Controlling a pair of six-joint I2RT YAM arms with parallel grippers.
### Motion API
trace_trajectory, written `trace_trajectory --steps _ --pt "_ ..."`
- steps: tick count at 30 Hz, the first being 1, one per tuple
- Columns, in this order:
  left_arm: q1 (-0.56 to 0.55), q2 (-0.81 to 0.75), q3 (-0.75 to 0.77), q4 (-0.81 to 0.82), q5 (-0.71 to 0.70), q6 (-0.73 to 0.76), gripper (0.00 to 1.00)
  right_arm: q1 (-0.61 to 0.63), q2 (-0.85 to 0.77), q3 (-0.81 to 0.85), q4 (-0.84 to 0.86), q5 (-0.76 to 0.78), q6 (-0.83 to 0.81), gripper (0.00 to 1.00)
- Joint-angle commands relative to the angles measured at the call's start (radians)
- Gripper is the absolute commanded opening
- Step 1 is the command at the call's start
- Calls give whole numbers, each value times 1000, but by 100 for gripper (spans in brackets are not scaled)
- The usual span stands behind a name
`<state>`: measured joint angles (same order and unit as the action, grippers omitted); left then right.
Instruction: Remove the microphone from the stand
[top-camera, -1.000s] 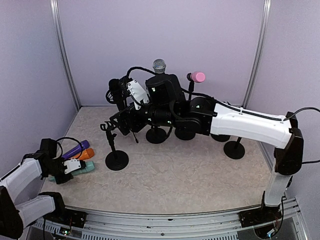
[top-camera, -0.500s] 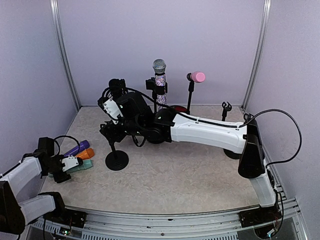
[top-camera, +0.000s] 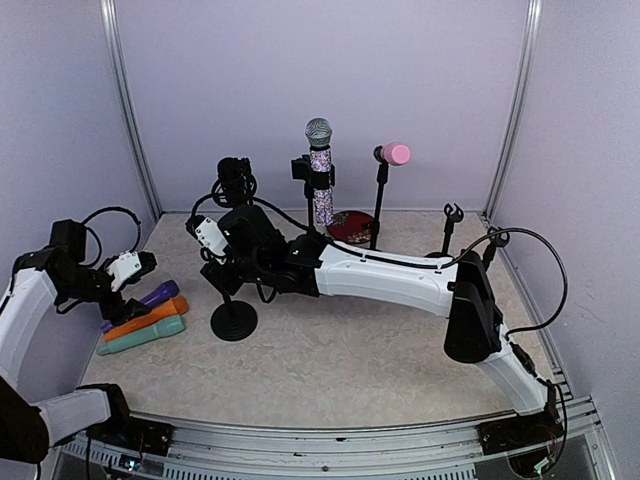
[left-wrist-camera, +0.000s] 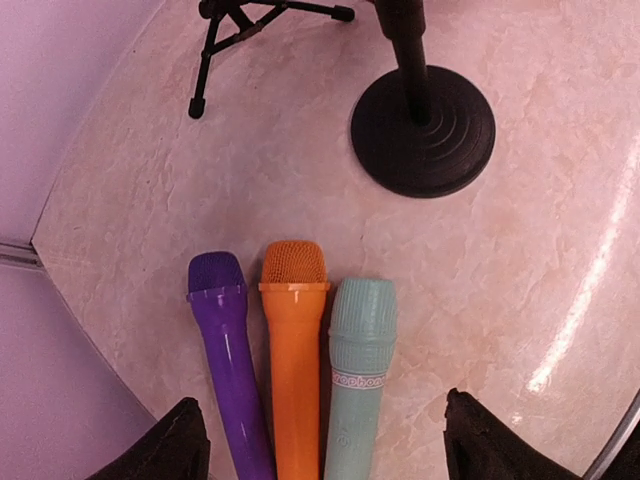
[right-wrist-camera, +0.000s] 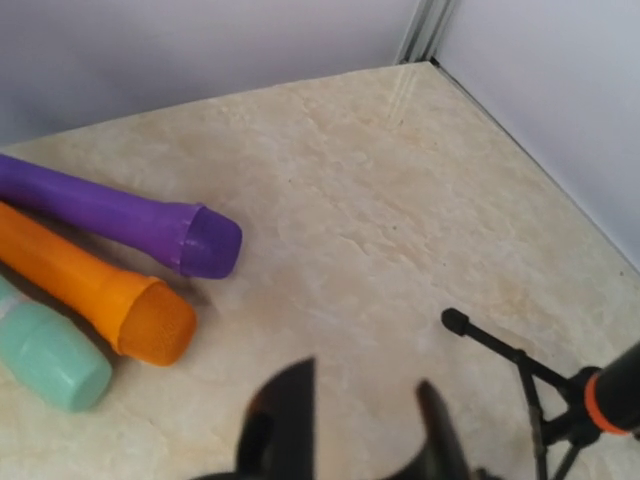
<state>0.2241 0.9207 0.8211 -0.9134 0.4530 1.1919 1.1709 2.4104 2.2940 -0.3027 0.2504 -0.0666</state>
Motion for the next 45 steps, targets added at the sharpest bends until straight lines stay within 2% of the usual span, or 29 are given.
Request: trace_trajectory --steps 1,7,13,24,28,37,45 --pt "1 40 81 -84 156 -92 79 -7 28 25 79 -30 -31 57" --pt "-5 58 143 -73 186 -170 79 -7 -8 -27 121 -5 -60 23" --pt "-35 48 118 -34 155 -213 79 -17 -161 -231 160 40 -85 0" --pt "-78 45 91 9 120 -232 79 -91 -554 -731 209 156 -36 0" --pt "-87 53 92 22 114 -242 79 -132 -701 -852 186 182 -8 0" --pt "-98 52 91 36 94 -249 79 -187 -945 -997 65 231 21 0" --pt "-117 51 93 41 86 -260 79 -209 -1069 -1064 -63 289 37 0"
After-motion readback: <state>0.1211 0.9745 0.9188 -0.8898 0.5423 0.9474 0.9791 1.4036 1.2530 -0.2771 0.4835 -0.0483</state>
